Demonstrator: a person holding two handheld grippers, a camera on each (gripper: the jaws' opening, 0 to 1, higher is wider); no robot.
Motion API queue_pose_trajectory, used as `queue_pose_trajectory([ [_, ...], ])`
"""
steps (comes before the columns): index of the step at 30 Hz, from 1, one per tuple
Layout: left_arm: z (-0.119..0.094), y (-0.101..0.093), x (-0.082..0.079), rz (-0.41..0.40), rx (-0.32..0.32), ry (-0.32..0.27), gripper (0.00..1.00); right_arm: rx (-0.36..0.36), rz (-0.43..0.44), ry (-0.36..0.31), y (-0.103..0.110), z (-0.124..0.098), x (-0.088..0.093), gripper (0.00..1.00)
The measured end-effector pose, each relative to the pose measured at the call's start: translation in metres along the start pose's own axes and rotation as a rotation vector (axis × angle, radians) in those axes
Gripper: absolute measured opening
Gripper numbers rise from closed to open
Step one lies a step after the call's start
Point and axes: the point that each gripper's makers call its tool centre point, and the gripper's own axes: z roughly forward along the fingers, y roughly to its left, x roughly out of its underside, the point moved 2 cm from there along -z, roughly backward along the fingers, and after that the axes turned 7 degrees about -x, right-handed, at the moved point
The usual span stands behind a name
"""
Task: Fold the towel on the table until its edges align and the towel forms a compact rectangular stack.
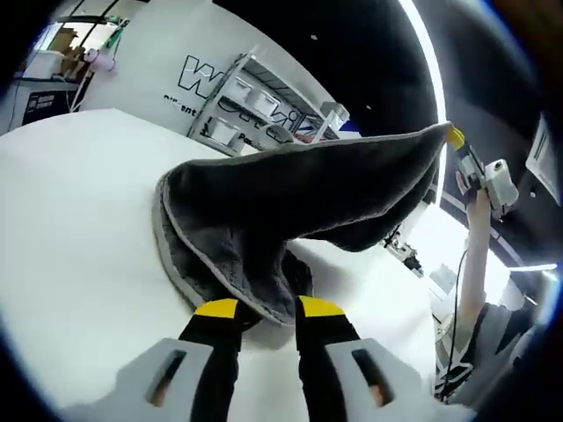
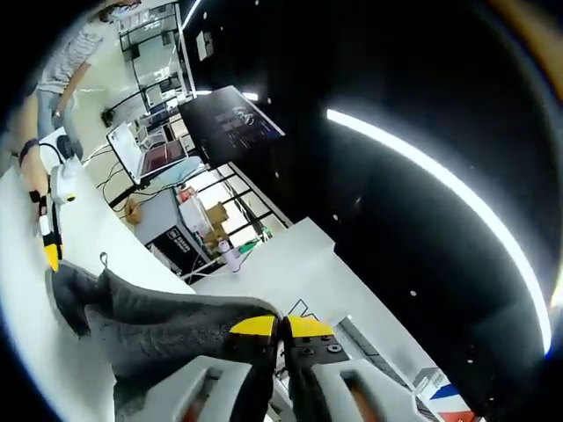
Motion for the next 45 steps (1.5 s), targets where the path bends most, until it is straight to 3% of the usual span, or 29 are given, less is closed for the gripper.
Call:
queue_pose_trajectory([
  [9, -0.004, 0.013, -0.008, 0.100, -0.027, 0.025, 0.05, 0.001, 0.017, 0.014, -0.002, -0.006, 0.009, 0.03],
  [15, -0.016, 0.031, -0.035, 0.229, -0.074, 0.029, 0.04, 0.027, 0.094, 0.077, -0.013, -0.017, 0.044, 0.03],
  [20, -0.025, 0.059, -0.049, 0.419, -0.188, 0.041, 0.04, 0.065, 0.163, 0.131, -0.030, -0.033, 0.086, 0.03],
  [24, -0.032, 0.069, -0.060, 0.423, -0.211, 0.028, 0.04, 0.099, 0.173, 0.187, -0.039, -0.047, 0.117, 0.02],
  [28, -0.047, 0.081, -0.083, 0.444, -0.261, -0.027, 0.04, 0.140, 0.134, 0.252, -0.049, -0.062, 0.142, 0.02],
  [31, -0.055, 0.088, -0.091, 0.448, -0.280, -0.039, 0.04, 0.148, 0.147, 0.268, -0.052, -0.070, 0.157, 0.02],
  [37, -0.078, 0.105, -0.119, 0.454, -0.339, -0.093, 0.04, 0.167, 0.210, 0.292, -0.055, -0.085, 0.181, 0.02],
  [45, -0.105, 0.121, -0.152, 0.457, -0.395, -0.160, 0.04, 0.193, 0.256, 0.314, -0.062, -0.095, 0.196, 0.02],
])
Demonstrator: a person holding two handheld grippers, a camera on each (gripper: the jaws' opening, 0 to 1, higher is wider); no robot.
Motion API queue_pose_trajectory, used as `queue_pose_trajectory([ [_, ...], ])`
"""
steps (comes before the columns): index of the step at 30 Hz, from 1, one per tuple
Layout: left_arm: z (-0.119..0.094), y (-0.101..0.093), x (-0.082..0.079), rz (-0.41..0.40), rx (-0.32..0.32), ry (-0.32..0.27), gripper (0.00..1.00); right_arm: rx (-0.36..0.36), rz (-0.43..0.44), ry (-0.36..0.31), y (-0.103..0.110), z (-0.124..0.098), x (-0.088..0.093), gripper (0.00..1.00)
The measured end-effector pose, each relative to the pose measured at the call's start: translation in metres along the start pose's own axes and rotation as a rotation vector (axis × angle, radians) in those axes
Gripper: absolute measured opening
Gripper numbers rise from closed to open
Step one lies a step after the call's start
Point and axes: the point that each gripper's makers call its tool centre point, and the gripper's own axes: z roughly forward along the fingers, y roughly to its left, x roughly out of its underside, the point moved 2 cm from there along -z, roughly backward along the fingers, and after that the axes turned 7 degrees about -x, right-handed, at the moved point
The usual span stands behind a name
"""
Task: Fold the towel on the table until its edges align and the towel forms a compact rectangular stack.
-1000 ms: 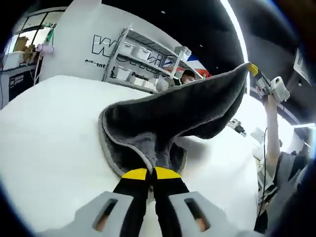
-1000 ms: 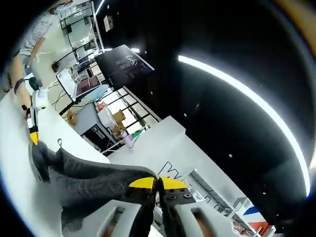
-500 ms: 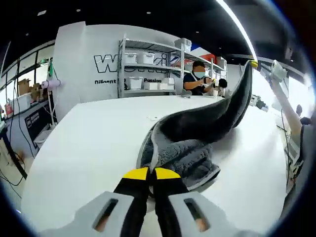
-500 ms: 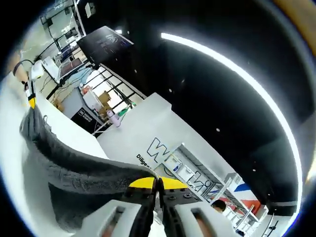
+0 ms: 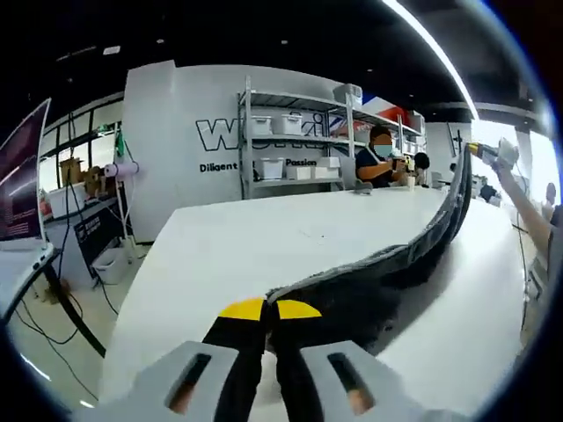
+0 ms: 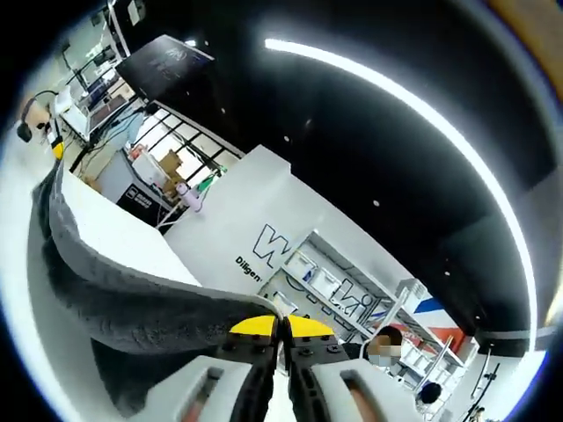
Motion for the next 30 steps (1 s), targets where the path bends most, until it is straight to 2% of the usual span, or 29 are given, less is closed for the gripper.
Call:
queue_pose_trajectory([
  [3, -0.008, 0.016, -0.018, -0.006, -0.030, -0.043, 0.04, 0.005, 0.019, -0.008, -0.004, 0.000, -0.001, 0.02],
  [6, -0.012, 0.020, -0.029, -0.006, -0.036, -0.067, 0.04, 0.004, 0.030, -0.020, -0.006, 0.000, -0.005, 0.02],
  [11, -0.024, 0.024, -0.062, 0.044, -0.056, -0.133, 0.04, 0.022, 0.015, -0.047, -0.013, 0.001, -0.023, 0.02],
  [12, -0.026, 0.025, -0.067, 0.046, -0.057, -0.140, 0.04, 0.024, 0.015, -0.051, -0.014, 0.001, -0.026, 0.02],
  [15, -0.034, 0.031, -0.094, 0.022, -0.053, -0.187, 0.04, 0.033, 0.010, -0.066, -0.023, 0.001, -0.037, 0.02],
  [21, -0.046, 0.039, -0.131, 0.054, -0.082, -0.246, 0.04, 0.044, -0.008, -0.085, -0.037, -0.001, -0.056, 0.02],
  [30, -0.053, 0.042, -0.160, 0.094, -0.103, -0.286, 0.04, 0.055, 0.014, -0.115, -0.049, -0.002, -0.068, 0.02],
])
